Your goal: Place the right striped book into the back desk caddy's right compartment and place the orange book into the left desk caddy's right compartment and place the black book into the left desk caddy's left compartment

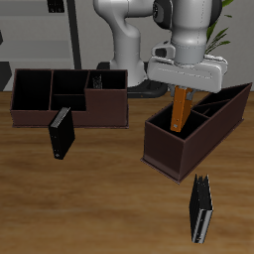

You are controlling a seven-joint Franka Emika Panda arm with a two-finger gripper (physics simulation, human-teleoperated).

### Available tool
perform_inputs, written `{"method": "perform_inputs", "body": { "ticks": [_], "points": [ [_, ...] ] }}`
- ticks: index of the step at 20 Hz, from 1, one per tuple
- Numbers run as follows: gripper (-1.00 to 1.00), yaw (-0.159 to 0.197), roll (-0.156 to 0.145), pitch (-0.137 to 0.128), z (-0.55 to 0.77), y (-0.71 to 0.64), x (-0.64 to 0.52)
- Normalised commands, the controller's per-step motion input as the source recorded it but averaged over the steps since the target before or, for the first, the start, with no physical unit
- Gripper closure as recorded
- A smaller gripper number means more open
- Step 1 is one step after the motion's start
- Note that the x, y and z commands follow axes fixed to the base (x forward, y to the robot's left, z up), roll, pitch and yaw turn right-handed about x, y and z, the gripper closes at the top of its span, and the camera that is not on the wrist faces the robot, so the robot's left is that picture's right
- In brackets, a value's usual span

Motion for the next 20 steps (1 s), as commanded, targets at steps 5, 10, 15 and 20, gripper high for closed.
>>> {"method": "perform_inputs", "body": {
  "ticks": [5, 10, 15, 20],
  "points": [
    [1.0, 0.036, 0.031, -0.015, -0.04, 0.13, -0.07],
    [1.0, 0.036, 0.0, -0.01, -0.03, 0.0, 0.08],
    [1.0, -0.003, -0.008, 0.03, -0.13, 0.02, 0.13],
    [1.0, 0.008, -0.001, 0.024, -0.12, 0.04, 0.07]
  ]
}}
